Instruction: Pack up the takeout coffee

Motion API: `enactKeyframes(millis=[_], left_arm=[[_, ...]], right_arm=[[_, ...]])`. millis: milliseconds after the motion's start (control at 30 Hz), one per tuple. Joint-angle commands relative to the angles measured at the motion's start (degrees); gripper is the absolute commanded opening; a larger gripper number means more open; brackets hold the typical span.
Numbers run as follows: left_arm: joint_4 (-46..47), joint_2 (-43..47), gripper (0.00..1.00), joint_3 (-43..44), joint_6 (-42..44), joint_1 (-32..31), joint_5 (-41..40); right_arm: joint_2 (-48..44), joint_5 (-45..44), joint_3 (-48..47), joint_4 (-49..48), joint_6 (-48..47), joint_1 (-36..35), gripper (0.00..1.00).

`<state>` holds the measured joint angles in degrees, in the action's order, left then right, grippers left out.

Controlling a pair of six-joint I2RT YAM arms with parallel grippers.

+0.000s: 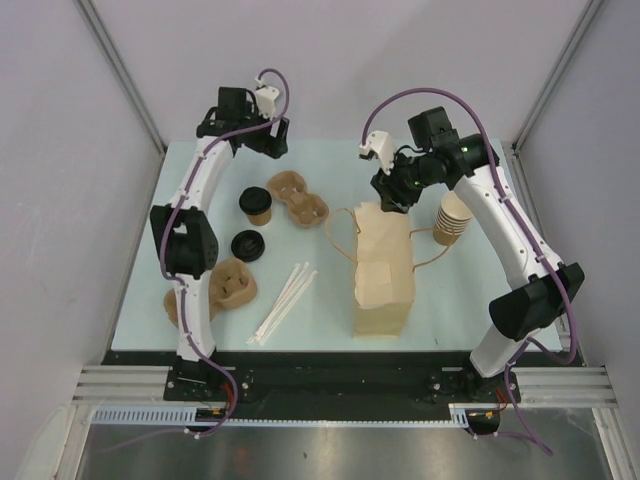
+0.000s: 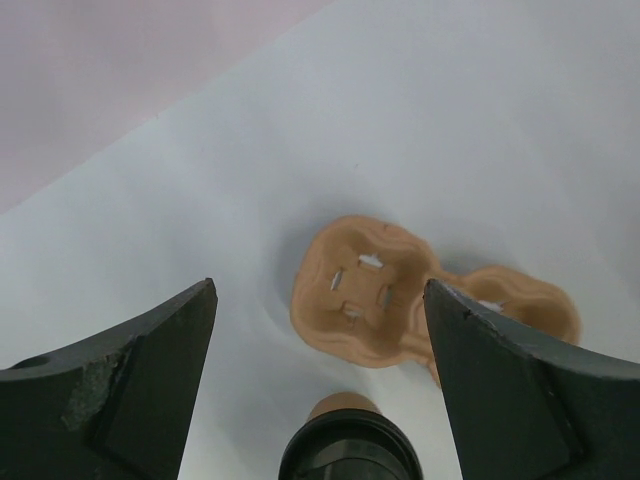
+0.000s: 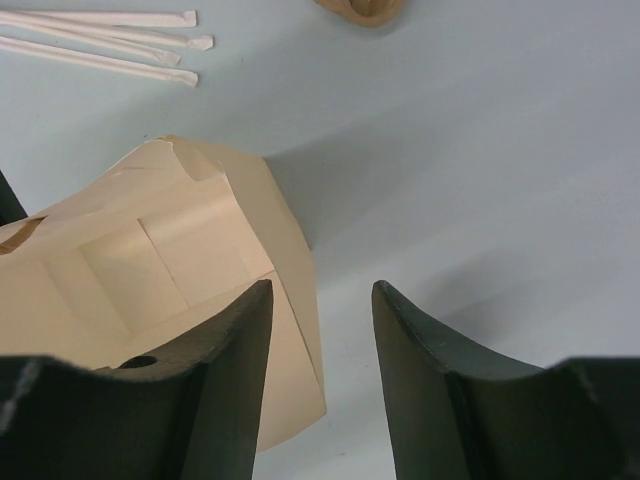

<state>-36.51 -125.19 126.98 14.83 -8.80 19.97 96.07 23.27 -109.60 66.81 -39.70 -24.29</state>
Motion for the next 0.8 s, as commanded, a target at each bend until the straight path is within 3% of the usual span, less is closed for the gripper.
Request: enactKeyframes(millis=[0, 300, 633, 767], left_arm=[[-1.45, -3.04, 0.87, 2.75, 4.06, 0.45, -4.05], [-5.23, -7.09, 0.85, -0.85, 6.53, 3.61, 4.99], [-8.05, -10.96, 0.83, -1.12, 7.06, 4.84, 7.81], [-7.44, -12.1, 0.75, -0.77, 6.18, 4.84, 7.54]], right_arm=[[-0.54, -0.15, -0.88, -1.06, -0.99, -0.32, 0.46], [-0.45, 1.17, -1.14, -0.54, -1.08, -0.23, 0.36], [-0.45, 2.13, -1.41, 0.08, -0.82, -0.4, 0.39], [-0.01, 2.4, -1.75, 0.52, -0.73, -0.4, 0.39]])
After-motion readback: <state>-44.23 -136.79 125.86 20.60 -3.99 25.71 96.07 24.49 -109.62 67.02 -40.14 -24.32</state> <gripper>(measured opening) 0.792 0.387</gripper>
